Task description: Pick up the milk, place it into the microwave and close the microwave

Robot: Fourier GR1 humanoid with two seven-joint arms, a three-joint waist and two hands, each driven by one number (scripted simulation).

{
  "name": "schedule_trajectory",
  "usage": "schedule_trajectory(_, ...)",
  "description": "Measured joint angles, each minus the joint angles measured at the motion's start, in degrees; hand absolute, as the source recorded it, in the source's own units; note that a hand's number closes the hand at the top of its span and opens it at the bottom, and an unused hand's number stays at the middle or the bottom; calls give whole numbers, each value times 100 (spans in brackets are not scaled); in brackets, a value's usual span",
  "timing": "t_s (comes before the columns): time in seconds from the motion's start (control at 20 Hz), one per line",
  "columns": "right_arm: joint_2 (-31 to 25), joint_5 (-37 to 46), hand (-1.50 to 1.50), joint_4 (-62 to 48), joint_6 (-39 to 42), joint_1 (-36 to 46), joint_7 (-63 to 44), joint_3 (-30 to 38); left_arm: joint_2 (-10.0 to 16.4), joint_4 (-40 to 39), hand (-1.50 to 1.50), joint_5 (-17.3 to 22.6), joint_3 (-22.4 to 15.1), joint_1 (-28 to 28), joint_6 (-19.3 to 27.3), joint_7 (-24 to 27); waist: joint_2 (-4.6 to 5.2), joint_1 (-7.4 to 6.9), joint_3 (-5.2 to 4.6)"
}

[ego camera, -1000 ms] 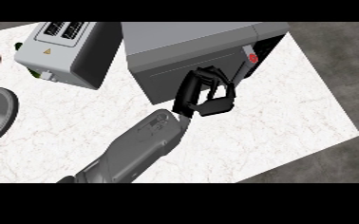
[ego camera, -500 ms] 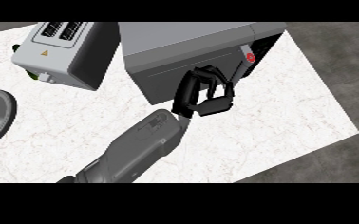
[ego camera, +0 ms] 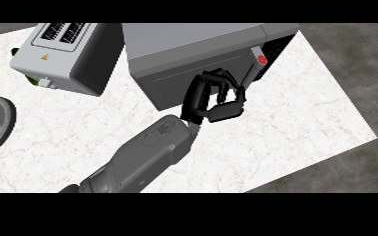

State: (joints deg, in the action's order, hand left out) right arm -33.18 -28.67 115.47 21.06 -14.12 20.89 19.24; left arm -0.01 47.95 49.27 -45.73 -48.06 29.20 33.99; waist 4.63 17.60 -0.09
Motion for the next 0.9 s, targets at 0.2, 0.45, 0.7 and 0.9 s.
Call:
schedule_trajectory(0.2, -144, -64, -150, -115, 16, 112, -43, 147, 0, -37, 150, 114, -31, -15, 0, 141, 3, 18, 4)
schedule_trajectory(0.45, -277, -157, -150, -282, 46, 240, -68, 292, -1, -86, 150, 245, -83, -48, -6, 286, 8, 25, 13)
schedule_trajectory(0.7, -560, -81, -150, -407, 106, 383, -88, 485, 1, -115, 150, 362, -130, -75, 5, 408, 17, 34, 12)
schedule_trajectory(0.9, -719, -65, -150, -572, 156, 481, -75, 618, -1, -148, 150, 441, -183, -108, 2, 502, 27, 26, 21)
